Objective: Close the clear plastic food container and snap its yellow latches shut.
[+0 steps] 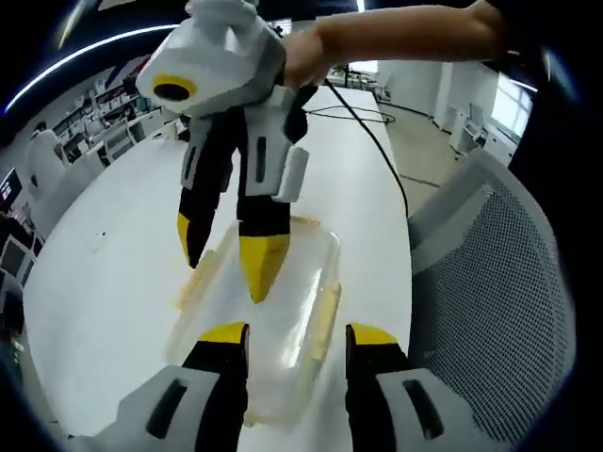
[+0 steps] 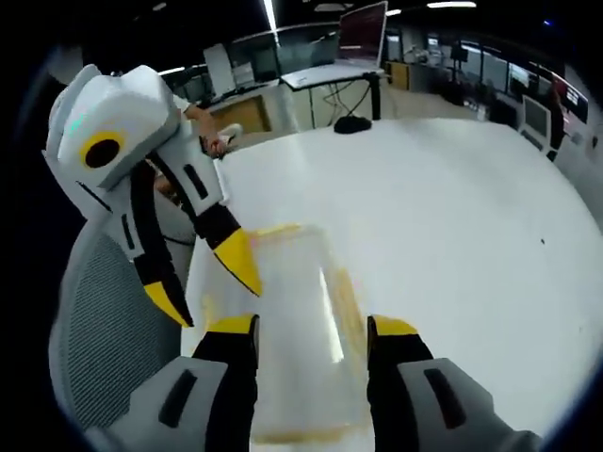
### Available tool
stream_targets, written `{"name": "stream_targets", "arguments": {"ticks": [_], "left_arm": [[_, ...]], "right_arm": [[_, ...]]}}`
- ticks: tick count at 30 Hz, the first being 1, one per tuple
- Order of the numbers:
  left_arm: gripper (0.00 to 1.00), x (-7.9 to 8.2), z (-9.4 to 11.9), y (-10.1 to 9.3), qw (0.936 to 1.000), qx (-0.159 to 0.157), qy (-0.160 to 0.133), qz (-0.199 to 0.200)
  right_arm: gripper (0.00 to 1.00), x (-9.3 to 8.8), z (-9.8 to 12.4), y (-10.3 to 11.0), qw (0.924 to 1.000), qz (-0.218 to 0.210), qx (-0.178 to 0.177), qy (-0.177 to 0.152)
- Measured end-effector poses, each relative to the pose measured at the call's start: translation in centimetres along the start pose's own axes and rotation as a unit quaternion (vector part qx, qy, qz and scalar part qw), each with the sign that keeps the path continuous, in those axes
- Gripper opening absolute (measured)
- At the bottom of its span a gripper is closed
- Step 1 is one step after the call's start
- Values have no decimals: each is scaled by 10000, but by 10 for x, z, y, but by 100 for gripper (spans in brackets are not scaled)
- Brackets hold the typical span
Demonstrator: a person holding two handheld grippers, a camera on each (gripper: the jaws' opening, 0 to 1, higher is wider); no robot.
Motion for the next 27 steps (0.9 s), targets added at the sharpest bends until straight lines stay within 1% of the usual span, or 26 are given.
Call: {"name": "stream_targets", "arguments": {"ticks": [3, 6, 9, 11, 17, 22, 27], "left_arm": [[34, -2, -1, 0, 9994, 136, -1, -311], [34, -2, -2, -1, 9989, 205, -13, -431], [34, -3, -3, -1, 9972, 288, -15, -689], [34, -3, -4, -1, 9964, 342, -12, -774], [34, -2, -7, 1, 9948, 463, -47, -906], [35, -2, -9, 0, 9921, 497, -33, -1148], [35, -1, -9, 1, 9921, 523, -12, -1137]], "right_arm": [[42, -1, -2, -1, 9999, -20, 133, 102], [42, -2, -4, -1, 9995, -34, 241, 186], [42, -2, -5, -2, 9991, -48, 345, 242], [42, -2, -5, -2, 9987, -64, 407, 291], [42, -2, -7, -2, 9975, -130, 557, 427], [42, -3, -8, -2, 9960, -157, 704, 526], [43, -3, -10, -3, 9941, -129, 896, 597]]}}
Point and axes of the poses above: the point that each gripper's makers call its tool centre point, and the gripper's own axes: z roughly backward along the fingers, y roughly to its left, x roughly out of its top, the point moved 2 cm from there along z, roughly backward along the fingers, and after that the axes turned 5 degrees about -y, right-handed, at the moved point
